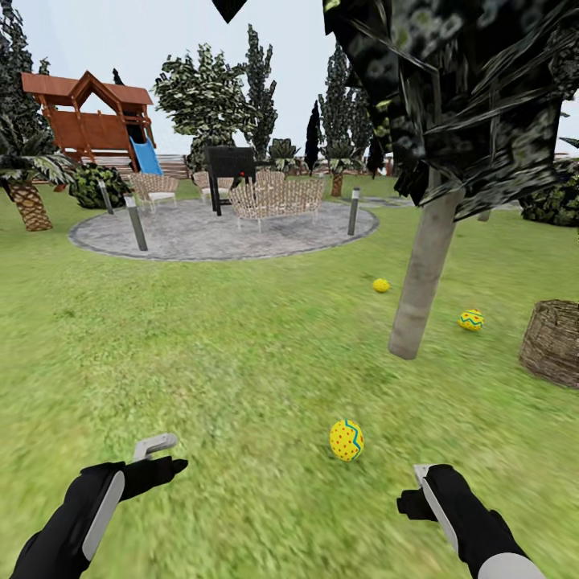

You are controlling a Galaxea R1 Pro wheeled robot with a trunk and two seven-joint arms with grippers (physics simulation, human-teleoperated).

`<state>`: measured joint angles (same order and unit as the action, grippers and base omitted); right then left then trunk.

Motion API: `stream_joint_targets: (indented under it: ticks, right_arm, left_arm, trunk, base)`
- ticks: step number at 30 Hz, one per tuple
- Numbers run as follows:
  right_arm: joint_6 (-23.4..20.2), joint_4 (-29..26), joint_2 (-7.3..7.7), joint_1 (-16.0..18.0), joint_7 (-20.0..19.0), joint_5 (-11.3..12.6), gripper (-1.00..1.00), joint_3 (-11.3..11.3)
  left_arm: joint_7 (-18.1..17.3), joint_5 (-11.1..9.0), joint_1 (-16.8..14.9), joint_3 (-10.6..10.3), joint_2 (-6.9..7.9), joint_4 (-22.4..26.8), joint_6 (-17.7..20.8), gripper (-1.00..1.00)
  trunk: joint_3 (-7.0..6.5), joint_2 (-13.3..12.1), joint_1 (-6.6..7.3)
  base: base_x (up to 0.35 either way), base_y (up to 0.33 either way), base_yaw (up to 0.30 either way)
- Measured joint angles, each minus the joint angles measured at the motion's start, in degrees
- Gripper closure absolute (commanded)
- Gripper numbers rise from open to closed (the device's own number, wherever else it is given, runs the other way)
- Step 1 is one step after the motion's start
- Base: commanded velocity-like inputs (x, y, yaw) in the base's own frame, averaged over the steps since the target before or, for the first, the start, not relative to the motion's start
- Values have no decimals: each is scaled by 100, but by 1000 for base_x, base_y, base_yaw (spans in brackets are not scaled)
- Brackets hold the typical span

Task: Take the three Easter eggs out of the wicker basket on the lawn in the garden, then place them on the lawn next to a single tree (choose any tree) so that all three eggs are next to the same tree and none are left in the basket.

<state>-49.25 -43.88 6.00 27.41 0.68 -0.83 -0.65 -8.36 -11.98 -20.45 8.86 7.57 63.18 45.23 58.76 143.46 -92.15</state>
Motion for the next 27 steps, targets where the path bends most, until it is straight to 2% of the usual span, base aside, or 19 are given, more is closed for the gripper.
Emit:
stream_joint_targets:
  ticks: [5,18,22,25,26,27]
  right_arm:
    - [2,0,4,0,0,0,-100,-2]
    - [10,8,7,0,2,0,-100,-2]
    - [11,7,7,1,4,0,-100,-2]
    - [11,8,7,0,3,0,-100,-2]
    - [11,8,7,0,2,0,-100,-2]
    - [11,8,7,0,1,0,-100,-2]
  left_arm:
    - [0,0,0,-2,-34,-177,-11,-100]
    - [-3,46,0,-7,-44,-222,-18,-100]
    - [12,42,0,-3,-44,-222,-18,-100]
    - [204,25,0,-1,-44,-223,-17,-100]
    - [397,17,0,-1,-73,-223,-17,-100]
    - [423,14,0,-1,-101,-223,-17,-100]
  trunk:
    - [-111,-7,13]
    - [-399,-24,46]
    - [-471,-183,133]
    - [-525,-304,199]
    - [-543,-344,221]
    - [-561,-384,243]
  base:
    - [-1,-1,0]
    - [0,0,0]
    - [0,0,0]
    - [0,0,0]
    - [0,0,0]
    - [0,0,0]
